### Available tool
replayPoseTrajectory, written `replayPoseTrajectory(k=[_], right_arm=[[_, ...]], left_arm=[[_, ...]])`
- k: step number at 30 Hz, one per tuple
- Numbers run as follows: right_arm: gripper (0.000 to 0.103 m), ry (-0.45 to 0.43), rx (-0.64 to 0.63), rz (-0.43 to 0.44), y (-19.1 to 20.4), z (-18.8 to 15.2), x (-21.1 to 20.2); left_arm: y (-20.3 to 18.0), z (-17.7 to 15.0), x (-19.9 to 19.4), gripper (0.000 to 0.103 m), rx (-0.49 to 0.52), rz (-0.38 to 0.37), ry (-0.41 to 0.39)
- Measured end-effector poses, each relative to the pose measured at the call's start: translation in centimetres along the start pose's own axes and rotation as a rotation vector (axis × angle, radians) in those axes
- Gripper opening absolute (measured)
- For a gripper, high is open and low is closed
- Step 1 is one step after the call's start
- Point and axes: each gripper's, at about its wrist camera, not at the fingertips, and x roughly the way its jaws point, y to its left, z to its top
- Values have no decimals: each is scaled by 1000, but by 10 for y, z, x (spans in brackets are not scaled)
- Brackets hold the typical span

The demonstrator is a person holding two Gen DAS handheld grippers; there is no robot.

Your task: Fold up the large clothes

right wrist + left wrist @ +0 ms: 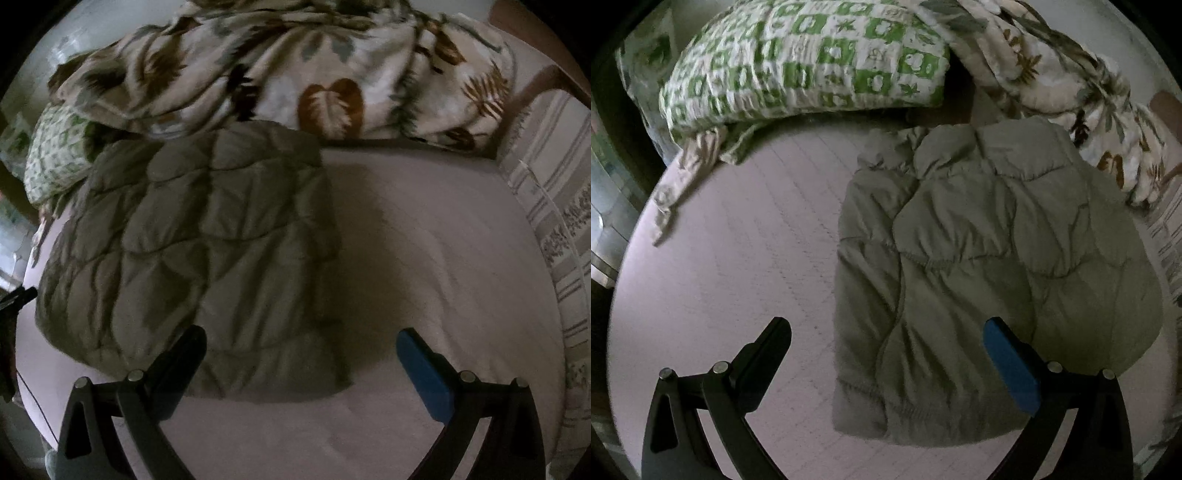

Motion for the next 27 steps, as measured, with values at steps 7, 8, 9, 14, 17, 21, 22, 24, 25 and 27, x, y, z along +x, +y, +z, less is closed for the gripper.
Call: replayPoseTrajectory(k=[7, 8, 9, 14, 17, 21, 22, 24, 25, 27], right_arm=[[103, 71, 62, 77, -24, 18, 32], [103, 90, 74, 116, -25, 23, 41], [103, 106, 82, 147, -25, 26, 47], [103, 182, 109, 227, -19, 42, 90], [103, 202, 76, 220, -12, 47, 106], [103, 215, 84, 250, -10, 51, 121], [103, 223, 88, 256, -10, 50, 124], [103, 243, 103, 278, -14, 49, 133], [103, 252, 114, 293, -15, 48, 137], [103, 274, 145, 335, -19, 45, 146]], left_arm=[[-11, 10, 28, 103, 19, -31, 35], [-11, 11, 30, 103, 19, -36, 38], [-11, 13, 33, 103, 17, -40, 41], [-8, 22, 51, 103, 15, -59, 69], [-9, 22, 62, 103, 26, -63, 84], [-10, 21, 77, 103, 38, -64, 101], [-11, 21, 81, 103, 43, -62, 107], [-14, 20, 86, 103, 60, -53, 104], [-15, 20, 89, 103, 69, -48, 105], [-18, 20, 94, 103, 68, -53, 114]])
